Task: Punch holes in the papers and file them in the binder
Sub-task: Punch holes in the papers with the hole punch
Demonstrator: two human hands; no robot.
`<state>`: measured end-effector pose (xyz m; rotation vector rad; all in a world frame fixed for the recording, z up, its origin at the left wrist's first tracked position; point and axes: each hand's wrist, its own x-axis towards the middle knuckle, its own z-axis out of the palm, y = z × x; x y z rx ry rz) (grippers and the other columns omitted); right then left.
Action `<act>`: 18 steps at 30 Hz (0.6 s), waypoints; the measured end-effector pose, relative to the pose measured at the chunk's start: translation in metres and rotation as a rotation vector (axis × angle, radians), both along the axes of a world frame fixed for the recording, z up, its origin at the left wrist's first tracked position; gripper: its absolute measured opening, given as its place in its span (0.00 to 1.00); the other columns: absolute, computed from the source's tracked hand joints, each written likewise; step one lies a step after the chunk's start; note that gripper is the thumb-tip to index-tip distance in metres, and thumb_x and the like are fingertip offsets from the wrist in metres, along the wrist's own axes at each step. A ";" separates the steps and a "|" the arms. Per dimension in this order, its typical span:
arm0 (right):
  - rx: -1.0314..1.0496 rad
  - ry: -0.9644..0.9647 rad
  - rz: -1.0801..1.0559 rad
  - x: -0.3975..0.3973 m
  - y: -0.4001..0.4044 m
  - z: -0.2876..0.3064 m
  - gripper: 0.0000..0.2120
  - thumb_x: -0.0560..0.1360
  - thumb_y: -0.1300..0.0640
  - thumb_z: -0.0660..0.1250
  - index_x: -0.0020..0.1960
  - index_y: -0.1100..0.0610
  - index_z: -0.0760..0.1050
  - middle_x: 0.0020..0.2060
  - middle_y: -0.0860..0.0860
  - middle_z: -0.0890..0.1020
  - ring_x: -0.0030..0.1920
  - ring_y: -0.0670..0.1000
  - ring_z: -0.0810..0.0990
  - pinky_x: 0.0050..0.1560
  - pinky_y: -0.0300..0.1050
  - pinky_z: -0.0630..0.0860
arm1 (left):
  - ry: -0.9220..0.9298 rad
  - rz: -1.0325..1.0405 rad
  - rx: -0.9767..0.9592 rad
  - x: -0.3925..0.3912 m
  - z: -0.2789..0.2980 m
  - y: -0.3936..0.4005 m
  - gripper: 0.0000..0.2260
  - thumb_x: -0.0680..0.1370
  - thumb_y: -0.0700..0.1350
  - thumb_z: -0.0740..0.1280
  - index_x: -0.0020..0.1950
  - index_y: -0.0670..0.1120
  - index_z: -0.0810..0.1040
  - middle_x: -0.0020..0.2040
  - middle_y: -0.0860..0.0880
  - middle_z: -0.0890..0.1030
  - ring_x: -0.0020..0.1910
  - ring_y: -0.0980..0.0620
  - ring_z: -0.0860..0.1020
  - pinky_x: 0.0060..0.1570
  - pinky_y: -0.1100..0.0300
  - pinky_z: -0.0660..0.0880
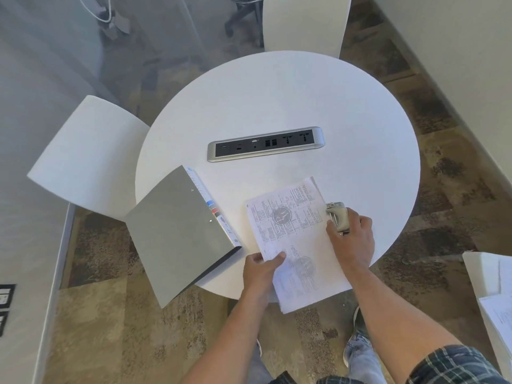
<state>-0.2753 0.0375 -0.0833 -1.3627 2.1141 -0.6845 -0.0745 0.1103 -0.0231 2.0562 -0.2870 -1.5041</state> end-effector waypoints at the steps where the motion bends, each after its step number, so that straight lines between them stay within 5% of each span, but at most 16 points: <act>1: 0.003 0.001 0.004 0.000 0.000 0.000 0.23 0.76 0.48 0.72 0.69 0.51 0.74 0.58 0.55 0.74 0.45 0.53 0.74 0.47 0.46 0.71 | 0.073 0.011 -0.017 0.005 -0.005 -0.002 0.24 0.71 0.51 0.80 0.61 0.42 0.77 0.56 0.46 0.85 0.50 0.46 0.83 0.41 0.58 0.75; 5: 0.001 0.001 0.003 -0.001 -0.001 0.002 0.23 0.76 0.48 0.73 0.69 0.51 0.74 0.58 0.54 0.74 0.43 0.51 0.71 0.47 0.45 0.70 | 0.282 0.025 -0.117 0.015 -0.010 -0.014 0.16 0.74 0.44 0.78 0.60 0.42 0.82 0.55 0.44 0.86 0.58 0.40 0.83 0.62 0.41 0.77; 18: 0.031 -0.037 0.052 -0.007 -0.001 0.000 0.23 0.79 0.40 0.67 0.71 0.48 0.72 0.61 0.54 0.73 0.54 0.56 0.78 0.51 0.47 0.70 | -0.068 -0.134 -0.250 0.015 -0.023 -0.059 0.08 0.76 0.49 0.76 0.53 0.54 0.83 0.48 0.56 0.85 0.47 0.57 0.83 0.44 0.61 0.78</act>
